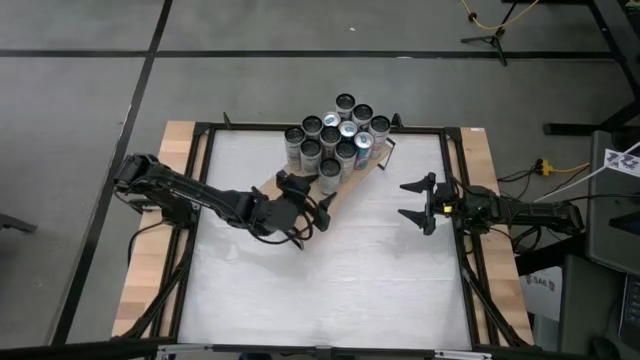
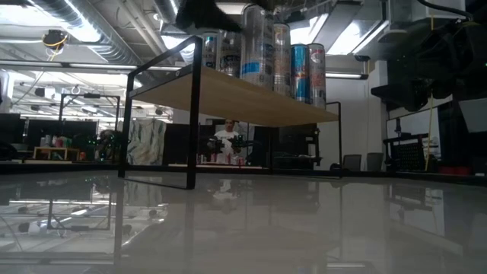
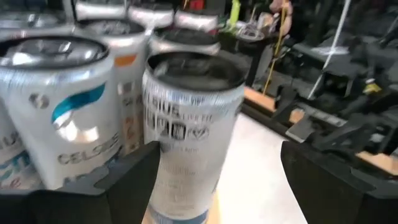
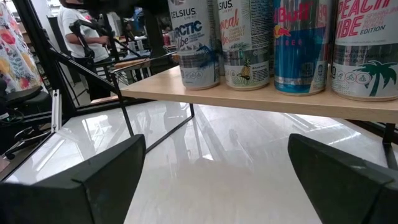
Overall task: Place canned beverage on shelf
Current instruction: Put the white-blue soda can on the shelf aligned with the other white-blue soda cans
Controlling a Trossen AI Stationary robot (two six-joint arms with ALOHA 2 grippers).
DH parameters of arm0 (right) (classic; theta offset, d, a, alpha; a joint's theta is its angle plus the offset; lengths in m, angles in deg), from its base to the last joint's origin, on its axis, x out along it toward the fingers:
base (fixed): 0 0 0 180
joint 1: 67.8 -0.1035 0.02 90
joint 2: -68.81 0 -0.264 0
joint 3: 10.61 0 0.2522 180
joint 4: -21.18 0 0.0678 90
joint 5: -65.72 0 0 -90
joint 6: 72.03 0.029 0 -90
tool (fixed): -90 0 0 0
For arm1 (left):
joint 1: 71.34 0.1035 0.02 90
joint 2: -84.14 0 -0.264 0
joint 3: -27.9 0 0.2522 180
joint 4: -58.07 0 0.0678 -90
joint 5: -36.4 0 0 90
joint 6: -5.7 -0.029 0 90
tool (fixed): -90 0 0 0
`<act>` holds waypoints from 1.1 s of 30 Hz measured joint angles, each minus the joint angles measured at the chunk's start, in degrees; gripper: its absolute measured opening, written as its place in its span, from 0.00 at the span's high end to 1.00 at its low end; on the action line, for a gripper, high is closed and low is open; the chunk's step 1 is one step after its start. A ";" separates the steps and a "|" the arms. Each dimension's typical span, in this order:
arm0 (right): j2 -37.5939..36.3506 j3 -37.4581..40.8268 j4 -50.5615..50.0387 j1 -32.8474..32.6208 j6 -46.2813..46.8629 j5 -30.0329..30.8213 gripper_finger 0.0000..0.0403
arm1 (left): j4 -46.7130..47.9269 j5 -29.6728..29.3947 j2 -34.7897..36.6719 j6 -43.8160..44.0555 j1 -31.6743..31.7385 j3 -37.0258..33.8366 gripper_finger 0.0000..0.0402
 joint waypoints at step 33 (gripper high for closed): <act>0.01 0.00 0.00 0.00 0.01 0.00 0.04 | -19.70 6.02 0.02 -40.09 2.69 4.80 0.18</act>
